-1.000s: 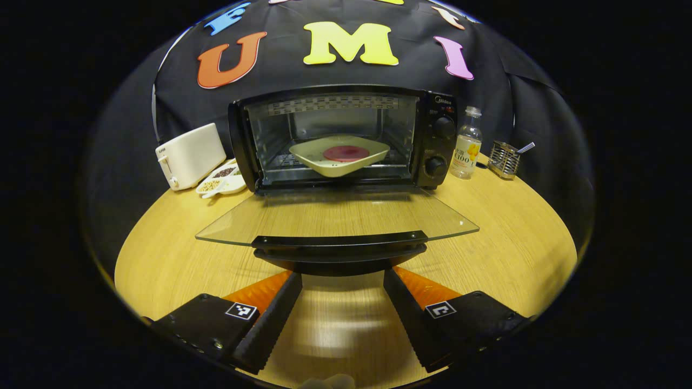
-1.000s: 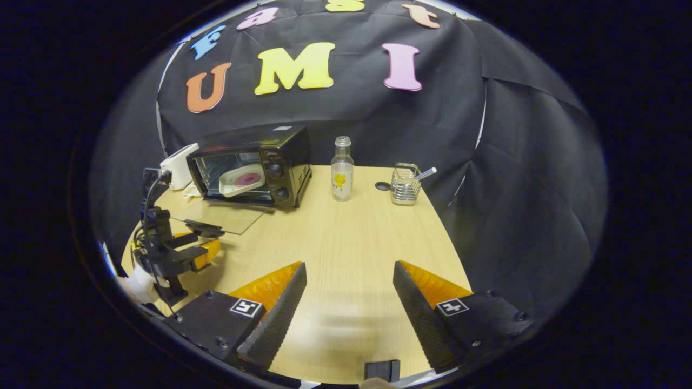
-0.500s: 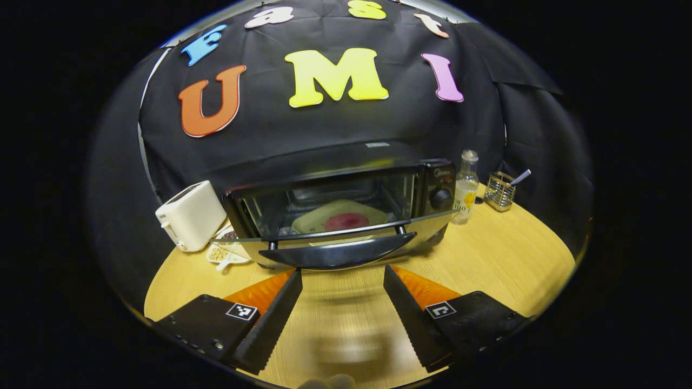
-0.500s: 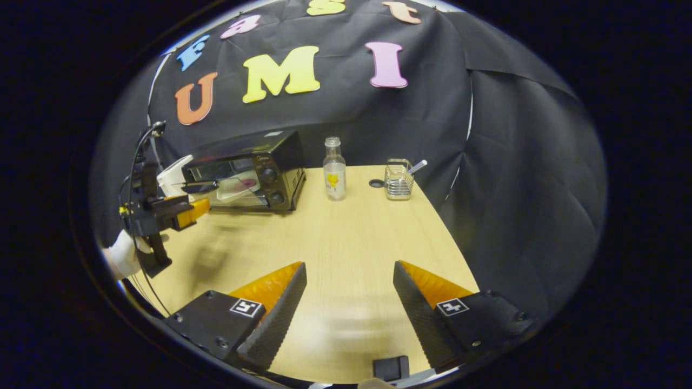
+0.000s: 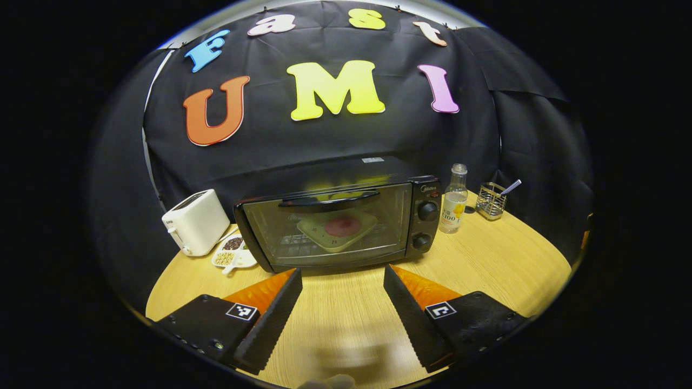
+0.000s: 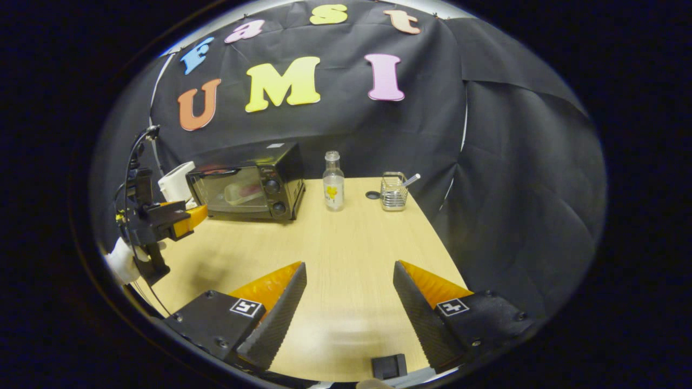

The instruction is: Open the electric oven with the left hand, put the food in, and close the electric oven.

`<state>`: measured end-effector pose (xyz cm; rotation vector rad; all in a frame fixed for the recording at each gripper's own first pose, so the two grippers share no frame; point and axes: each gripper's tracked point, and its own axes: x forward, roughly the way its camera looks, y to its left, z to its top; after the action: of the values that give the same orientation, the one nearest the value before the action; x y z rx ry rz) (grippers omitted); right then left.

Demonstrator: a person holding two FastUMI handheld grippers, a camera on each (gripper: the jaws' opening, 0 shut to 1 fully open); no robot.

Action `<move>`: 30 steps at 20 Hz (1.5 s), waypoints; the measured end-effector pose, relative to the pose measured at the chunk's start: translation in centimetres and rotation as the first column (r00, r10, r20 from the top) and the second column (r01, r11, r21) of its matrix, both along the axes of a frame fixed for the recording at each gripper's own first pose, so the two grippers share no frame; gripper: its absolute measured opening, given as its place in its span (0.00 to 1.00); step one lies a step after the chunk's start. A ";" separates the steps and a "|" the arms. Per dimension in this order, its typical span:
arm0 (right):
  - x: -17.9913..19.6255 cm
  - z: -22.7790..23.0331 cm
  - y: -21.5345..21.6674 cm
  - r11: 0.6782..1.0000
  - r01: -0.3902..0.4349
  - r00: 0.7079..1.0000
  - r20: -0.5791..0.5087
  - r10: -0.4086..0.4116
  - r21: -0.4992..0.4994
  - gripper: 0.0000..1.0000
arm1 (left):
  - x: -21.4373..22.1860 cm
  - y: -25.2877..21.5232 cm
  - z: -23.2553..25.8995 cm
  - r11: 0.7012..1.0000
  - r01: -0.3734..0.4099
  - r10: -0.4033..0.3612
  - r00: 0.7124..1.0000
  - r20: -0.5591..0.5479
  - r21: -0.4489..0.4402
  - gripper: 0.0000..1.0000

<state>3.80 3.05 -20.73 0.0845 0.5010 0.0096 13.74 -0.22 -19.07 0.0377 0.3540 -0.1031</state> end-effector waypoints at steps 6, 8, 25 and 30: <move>-1.7 3.1 1.4 1.000 0.002 0.998 0.063 -0.001 -0.017 0.99 | -4.2 -0.4 3.2 0.999 0.019 -0.017 0.999 0.048 -0.047 0.97; -2.2 4.9 1.8 1.000 -0.002 0.994 0.105 0.004 -0.024 0.99 | -6.1 -0.5 4.9 0.998 0.027 -0.022 0.997 0.077 -0.053 0.97; -16.0 19.9 3.4 0.968 -0.245 0.856 0.458 0.239 -0.047 0.99 | -32.2 5.3 23.0 0.965 -0.250 0.262 0.888 0.378 -0.081 0.96; -18.5 20.2 2.5 0.980 -0.197 0.862 0.471 0.187 -0.029 0.98 | -34.6 6.0 24.4 0.967 -0.229 0.256 0.878 0.404 -0.115 0.96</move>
<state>-14.70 5.60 -0.49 0.0485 0.0155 0.2279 -20.89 5.74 5.30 -0.0485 -0.0762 0.1435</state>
